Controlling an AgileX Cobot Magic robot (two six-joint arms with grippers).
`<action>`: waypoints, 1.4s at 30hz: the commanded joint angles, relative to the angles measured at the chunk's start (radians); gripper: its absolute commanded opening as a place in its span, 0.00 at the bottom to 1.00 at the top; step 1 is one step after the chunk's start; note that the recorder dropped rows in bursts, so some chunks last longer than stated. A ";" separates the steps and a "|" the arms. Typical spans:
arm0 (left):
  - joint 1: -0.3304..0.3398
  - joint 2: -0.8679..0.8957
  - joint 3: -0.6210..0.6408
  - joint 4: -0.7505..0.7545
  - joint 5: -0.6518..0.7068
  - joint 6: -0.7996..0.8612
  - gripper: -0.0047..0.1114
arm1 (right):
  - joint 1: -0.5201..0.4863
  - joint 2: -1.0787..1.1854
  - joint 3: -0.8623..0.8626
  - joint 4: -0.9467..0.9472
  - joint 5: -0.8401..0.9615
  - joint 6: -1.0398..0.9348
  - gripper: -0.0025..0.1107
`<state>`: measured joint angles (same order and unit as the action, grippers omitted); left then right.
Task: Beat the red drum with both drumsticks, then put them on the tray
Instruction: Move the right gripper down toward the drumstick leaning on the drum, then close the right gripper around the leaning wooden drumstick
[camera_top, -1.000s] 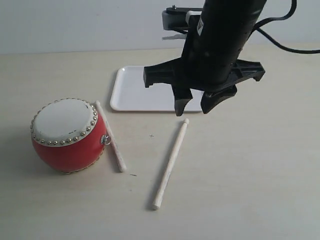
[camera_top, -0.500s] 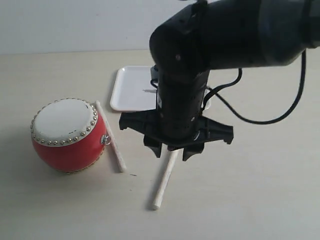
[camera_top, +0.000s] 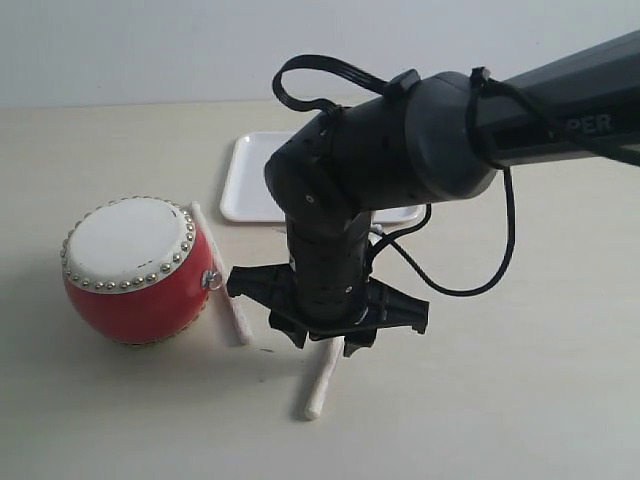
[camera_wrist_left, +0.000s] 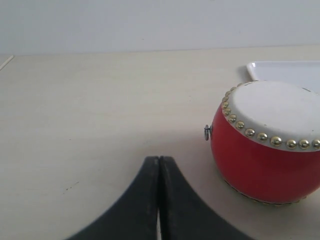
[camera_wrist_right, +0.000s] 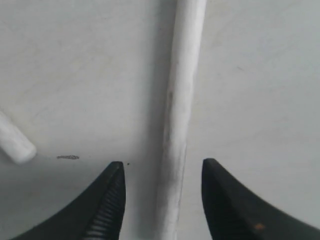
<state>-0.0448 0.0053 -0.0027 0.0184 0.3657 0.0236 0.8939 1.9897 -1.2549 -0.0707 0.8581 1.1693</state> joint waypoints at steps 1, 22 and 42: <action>-0.007 -0.005 0.003 -0.002 -0.005 0.000 0.04 | 0.002 -0.003 0.001 -0.015 -0.017 0.003 0.43; -0.007 -0.005 0.003 -0.002 -0.005 0.000 0.04 | 0.002 0.000 -0.064 0.008 -0.026 -0.390 0.43; -0.007 -0.005 0.003 -0.002 -0.005 0.000 0.04 | 0.002 0.187 -0.299 0.147 0.053 -0.914 0.43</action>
<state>-0.0448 0.0053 -0.0027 0.0184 0.3657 0.0236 0.8939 2.1639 -1.5465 0.0804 0.9336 0.2647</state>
